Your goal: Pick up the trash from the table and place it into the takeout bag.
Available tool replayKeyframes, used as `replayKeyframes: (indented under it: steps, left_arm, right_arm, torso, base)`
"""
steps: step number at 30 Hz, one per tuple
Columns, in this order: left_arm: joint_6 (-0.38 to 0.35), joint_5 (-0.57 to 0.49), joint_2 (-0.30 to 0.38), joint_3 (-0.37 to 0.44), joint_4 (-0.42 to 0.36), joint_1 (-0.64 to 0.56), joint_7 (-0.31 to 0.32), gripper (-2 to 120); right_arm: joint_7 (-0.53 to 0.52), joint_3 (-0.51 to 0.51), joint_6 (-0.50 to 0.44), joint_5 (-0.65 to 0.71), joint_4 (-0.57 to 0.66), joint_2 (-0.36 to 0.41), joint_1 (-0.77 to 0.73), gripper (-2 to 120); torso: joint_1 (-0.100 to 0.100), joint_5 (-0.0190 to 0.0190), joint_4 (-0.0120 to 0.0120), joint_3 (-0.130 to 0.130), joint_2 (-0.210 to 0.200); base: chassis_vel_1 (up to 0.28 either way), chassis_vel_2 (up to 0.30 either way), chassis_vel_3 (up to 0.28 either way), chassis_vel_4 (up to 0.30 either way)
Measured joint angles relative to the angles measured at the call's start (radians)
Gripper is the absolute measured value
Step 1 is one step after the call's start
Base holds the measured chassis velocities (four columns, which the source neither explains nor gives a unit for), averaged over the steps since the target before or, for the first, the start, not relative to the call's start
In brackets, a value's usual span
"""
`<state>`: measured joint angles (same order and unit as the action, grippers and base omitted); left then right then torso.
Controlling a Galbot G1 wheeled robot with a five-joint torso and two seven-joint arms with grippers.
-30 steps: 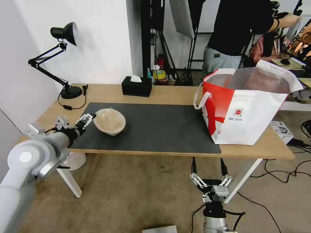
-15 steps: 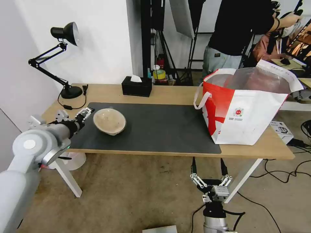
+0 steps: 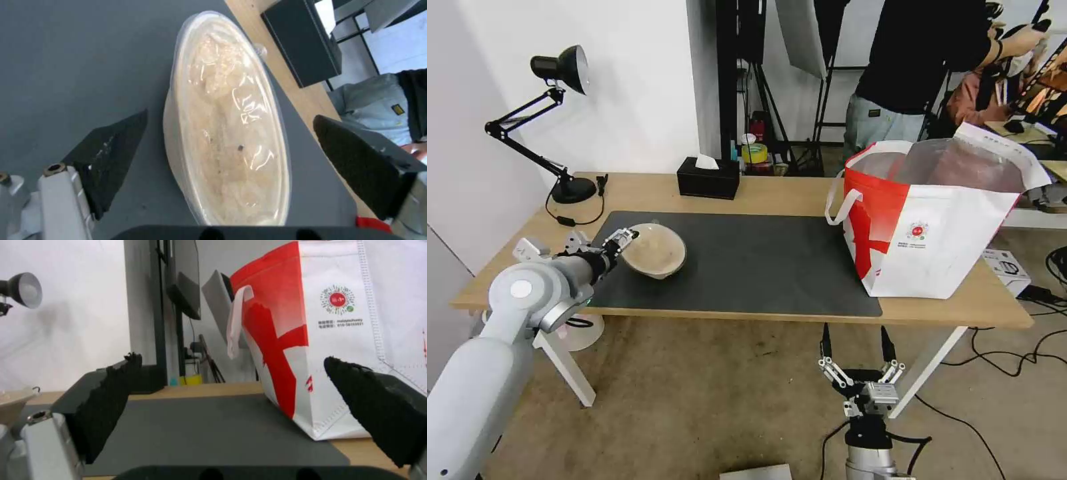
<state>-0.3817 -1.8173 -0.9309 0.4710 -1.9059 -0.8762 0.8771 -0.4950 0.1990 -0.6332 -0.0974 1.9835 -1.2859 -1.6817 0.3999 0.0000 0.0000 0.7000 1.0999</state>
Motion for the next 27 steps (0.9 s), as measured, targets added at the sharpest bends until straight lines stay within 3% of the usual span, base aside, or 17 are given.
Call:
replayKeyframes:
  steps: [27]
  left_arm:
    - [-0.004,0.044,-0.072,-0.069,0.068,0.063,0.01,99]
  right_arm:
    - [0.0,0.0,0.0,0.0,0.0,0.0,0.0,100]
  torso:
    - [0.0,0.0,0.0,0.0,0.0]
  base:
    - [0.0,0.0,0.0,0.0]
